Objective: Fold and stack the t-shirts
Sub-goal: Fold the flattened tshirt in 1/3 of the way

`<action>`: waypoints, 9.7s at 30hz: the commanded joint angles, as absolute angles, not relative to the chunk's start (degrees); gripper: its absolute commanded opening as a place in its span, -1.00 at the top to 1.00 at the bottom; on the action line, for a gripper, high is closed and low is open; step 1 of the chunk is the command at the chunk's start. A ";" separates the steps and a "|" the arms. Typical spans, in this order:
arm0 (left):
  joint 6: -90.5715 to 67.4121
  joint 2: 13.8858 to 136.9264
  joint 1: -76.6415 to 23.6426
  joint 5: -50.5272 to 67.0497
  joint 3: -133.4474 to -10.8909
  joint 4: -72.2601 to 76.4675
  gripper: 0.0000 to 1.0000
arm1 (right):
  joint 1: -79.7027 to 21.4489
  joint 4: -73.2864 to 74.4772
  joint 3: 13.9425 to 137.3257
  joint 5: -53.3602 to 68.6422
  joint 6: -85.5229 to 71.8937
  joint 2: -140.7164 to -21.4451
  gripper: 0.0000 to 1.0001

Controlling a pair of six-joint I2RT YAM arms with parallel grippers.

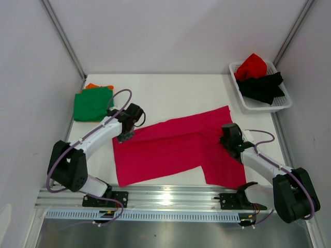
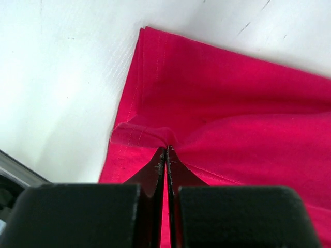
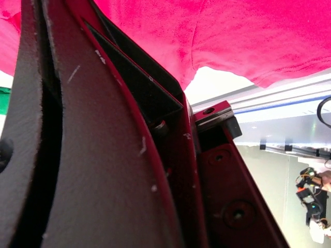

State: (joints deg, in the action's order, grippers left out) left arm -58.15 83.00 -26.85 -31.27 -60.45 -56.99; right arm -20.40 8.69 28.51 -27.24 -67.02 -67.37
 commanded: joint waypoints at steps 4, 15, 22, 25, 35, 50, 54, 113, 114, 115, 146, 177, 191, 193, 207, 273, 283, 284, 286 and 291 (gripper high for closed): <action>-49.31 85.61 -27.60 -29.62 -62.84 -57.92 0.99 | -19.95 9.23 28.39 -27.51 -65.92 -66.36 1.00; -42.72 83.32 -31.37 -23.47 -65.04 -58.44 0.99 | -19.34 8.97 28.74 -27.25 -65.65 -67.76 1.00; -43.59 81.30 -33.40 -21.18 -61.80 -59.85 0.99 | -18.90 8.44 28.83 -26.37 -65.57 -68.38 1.00; -44.12 80.51 -34.10 -21.44 -59.33 -60.64 0.99 | -18.72 8.44 29.35 -26.19 -65.22 -68.38 1.00; -45.88 79.63 -35.33 -23.11 -54.93 -62.84 0.99 | -17.93 8.70 30.76 -25.58 -64.16 -68.82 1.00; -42.72 81.83 -38.14 -19.16 -53.70 -60.38 0.98 | -17.14 8.09 31.64 -24.52 -63.63 -70.40 1.00; -42.10 80.07 -38.06 -17.84 -54.23 -60.29 0.32 | -17.05 8.17 32.34 -24.43 -63.46 -71.36 1.00; -43.24 92.29 -38.23 -26.89 -64.07 -57.66 0.02 | -17.93 19.25 28.92 -23.47 -66.36 -56.25 1.00; -43.24 92.29 -38.15 -26.98 -64.33 -57.83 0.03 | -18.10 19.16 28.92 -23.55 -66.53 -56.25 1.00; -43.07 92.37 -38.14 -26.98 -64.51 -57.83 0.02 | -18.11 19.16 28.83 -23.55 -66.53 -56.16 1.00; -44.38 92.99 -38.58 -24.52 -65.39 -56.51 0.01 | -18.63 4.33 31.90 -21.71 -57.32 -63.10 -0.37; -43.06 93.25 -38.58 -16.79 -64.33 -52.03 0.00 | -18.89 -6.85 36.66 -11.51 -56.34 -79.80 -0.35; -43.76 84.21 -38.58 -11.00 -65.48 -52.12 0.00 | -20.12 -0.99 26.72 -8.27 -59.33 -75.77 -0.33; -44.91 81.49 -38.58 -9.59 -65.04 -51.68 0.00 | -21.09 2.26 26.11 -7.82 -59.33 -72.35 -0.33; -44.38 80.24 -39.02 -9.40 -64.16 -50.45 -0.01 | -22.07 -5.54 22.49 -17.76 -35.16 -44.12 -0.44; -49.04 63.11 -27.51 -30.85 -81.47 -62.23 -0.14 | -43.95 -7.39 75.92 21.53 -33.93 -121.02 -0.52; -47.90 59.59 -27.51 -31.02 -81.04 -62.58 -0.18 | -40.17 0.00 94.89 20.39 -31.56 -131.56 -0.52; -47.81 59.42 -27.51 -31.11 -80.77 -62.58 -0.18 | -39.73 2.09 96.49 20.22 -31.20 -133.14 -0.53; -47.81 58.72 -27.51 -31.03 -80.60 -62.67 -0.19 | -38.24 4.65 99.56 20.39 -30.67 -134.73 -0.53; -47.99 57.83 -27.51 -30.85 -79.89 -62.84 -0.19 | -35.25 7.29 107.48 22.23 -30.41 -138.42 -0.53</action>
